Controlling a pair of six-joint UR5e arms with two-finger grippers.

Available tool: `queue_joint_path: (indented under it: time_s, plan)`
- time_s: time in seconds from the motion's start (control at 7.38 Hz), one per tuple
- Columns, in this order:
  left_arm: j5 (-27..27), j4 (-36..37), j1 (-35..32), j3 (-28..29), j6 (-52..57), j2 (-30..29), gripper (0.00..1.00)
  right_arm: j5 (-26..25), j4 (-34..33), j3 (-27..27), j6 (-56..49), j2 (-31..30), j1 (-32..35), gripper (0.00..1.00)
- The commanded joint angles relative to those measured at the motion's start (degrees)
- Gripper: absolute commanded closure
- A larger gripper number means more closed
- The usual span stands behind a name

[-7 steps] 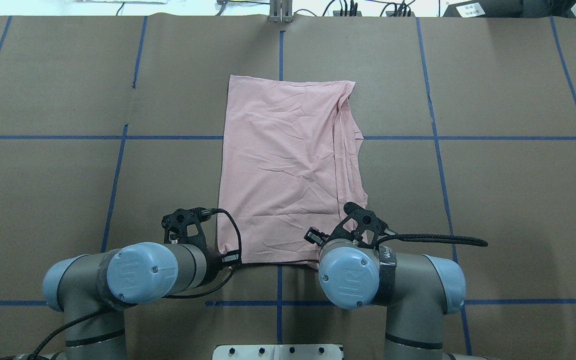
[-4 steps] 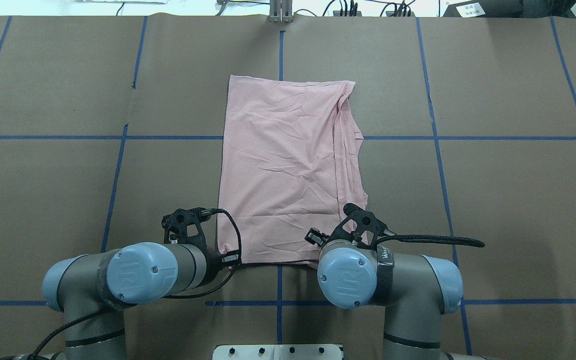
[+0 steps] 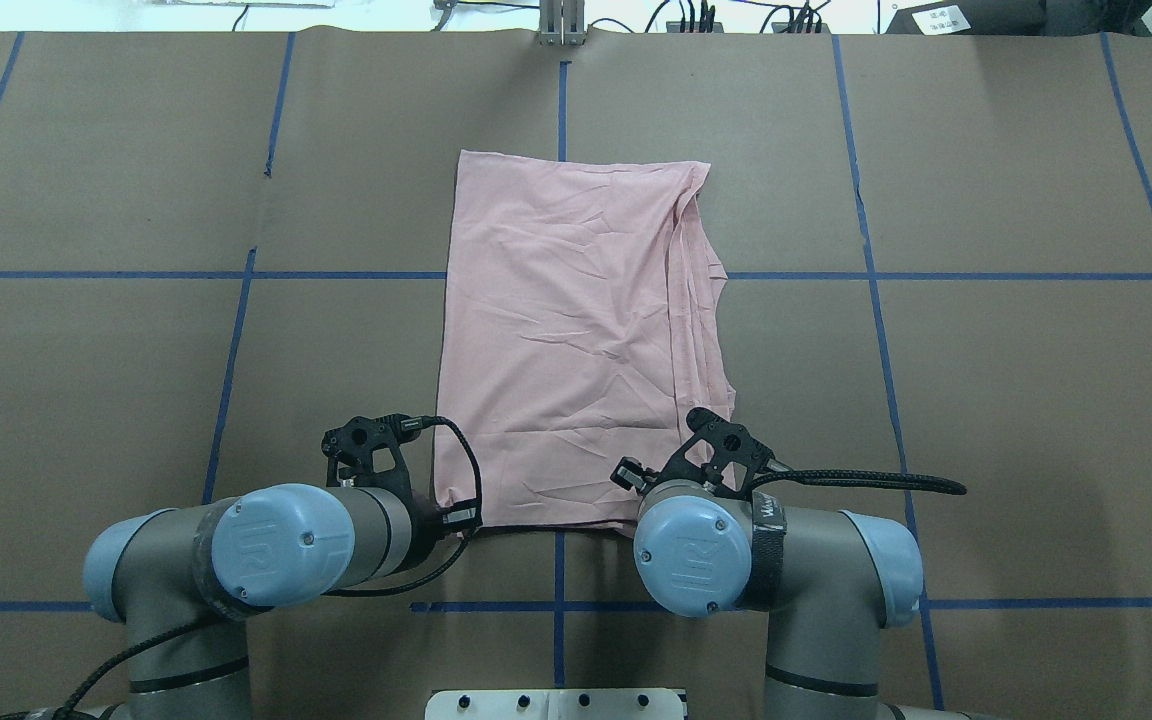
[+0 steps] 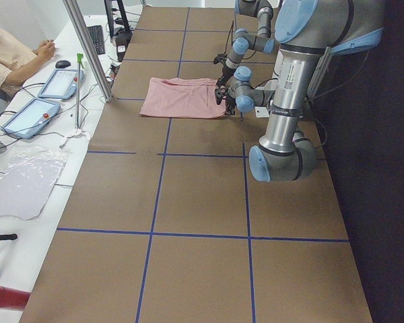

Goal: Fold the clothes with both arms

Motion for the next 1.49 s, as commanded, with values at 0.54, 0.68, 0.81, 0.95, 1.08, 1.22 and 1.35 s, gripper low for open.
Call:
queue_joint_path:
  time_s: [0.54, 0.68, 0.81, 0.95, 1.08, 1.22, 1.35]
  plan:
    - [0.0, 0.0, 0.08, -0.01, 0.0, -0.13, 1.0, -0.09, 0.08, 0.2, 1.74, -0.04, 0.16, 1.0]
    - [0.0, 0.0, 0.08, -0.01, 0.0, -0.13, 1.0, -0.09, 0.08, 0.29, 1.74, -0.04, 0.24, 1.0]
    - [0.0, 0.0, 0.08, -0.01, 0.0, -0.13, 1.0, -0.09, 0.0, 0.38, 1.48, -0.04, 0.25, 1.0]
    - [0.0, 0.0, 0.08, -0.01, 0.0, -0.13, 1.0, -0.09, -0.09, 0.47, 1.04, -0.12, 0.25, 1.0]
    - [0.0, 0.0, 0.08, -0.09, 0.09, -0.13, 1.0, -0.09, -0.53, 0.47, 0.86, -0.21, 0.25, 1.0]
    - [0.0, 0.0, 0.08, -0.1, 0.09, -0.13, 1.0, -0.09, -0.53, 0.47, 0.86, -0.21, 0.25, 1.0]
    - [0.0, 0.0, 0.08, -0.1, 0.09, -0.21, 1.0, -0.09, -0.53, 0.47, 0.86, -0.21, 0.25, 1.0]
